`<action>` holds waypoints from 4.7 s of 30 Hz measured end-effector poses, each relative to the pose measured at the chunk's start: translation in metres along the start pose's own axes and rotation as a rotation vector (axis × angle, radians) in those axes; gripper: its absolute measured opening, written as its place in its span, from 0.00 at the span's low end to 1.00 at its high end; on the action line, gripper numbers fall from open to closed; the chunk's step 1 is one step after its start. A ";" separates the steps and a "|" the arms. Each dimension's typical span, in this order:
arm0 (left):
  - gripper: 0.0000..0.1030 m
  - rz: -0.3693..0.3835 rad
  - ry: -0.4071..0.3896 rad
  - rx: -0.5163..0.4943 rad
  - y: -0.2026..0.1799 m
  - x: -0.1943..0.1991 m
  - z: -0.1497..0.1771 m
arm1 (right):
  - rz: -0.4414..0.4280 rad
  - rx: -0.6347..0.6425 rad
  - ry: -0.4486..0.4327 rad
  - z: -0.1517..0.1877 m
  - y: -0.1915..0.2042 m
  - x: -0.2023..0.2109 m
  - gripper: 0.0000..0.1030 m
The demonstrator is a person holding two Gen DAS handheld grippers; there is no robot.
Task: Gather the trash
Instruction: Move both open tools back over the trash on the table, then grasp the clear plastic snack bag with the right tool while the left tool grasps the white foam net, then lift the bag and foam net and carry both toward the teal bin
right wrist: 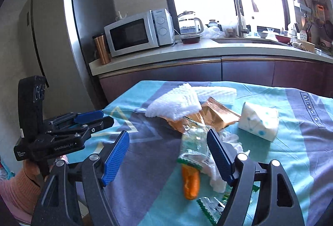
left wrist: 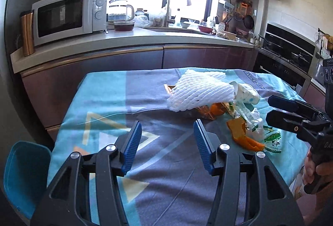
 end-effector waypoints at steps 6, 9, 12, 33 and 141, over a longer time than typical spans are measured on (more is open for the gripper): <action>0.51 0.026 -0.003 -0.086 -0.032 -0.020 -0.006 | 0.035 0.004 0.029 0.015 -0.010 -0.006 0.72; 0.51 0.027 -0.002 -0.141 -0.047 -0.031 -0.009 | 0.041 0.016 0.038 0.021 -0.011 -0.010 0.72; 0.51 0.030 -0.003 -0.178 -0.056 -0.042 -0.011 | 0.045 0.027 0.046 0.025 -0.011 -0.014 0.72; 0.22 0.099 0.059 -0.226 -0.064 -0.082 -0.002 | 0.062 0.052 0.069 0.033 -0.015 -0.019 0.53; 0.04 -0.072 0.050 -0.045 0.032 0.026 -0.003 | -0.120 -0.251 0.138 0.028 -0.026 -0.034 0.08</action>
Point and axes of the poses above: each gripper's, at about its wrist camera, not at the fingertips, and x roughly against the way its jaws point, y to its left, z to its underside, the point moved 2 cm from there along -x, roughly the way its jaws point, and after that the axes turned 15 degrees about -y, right-handed, at the moved point
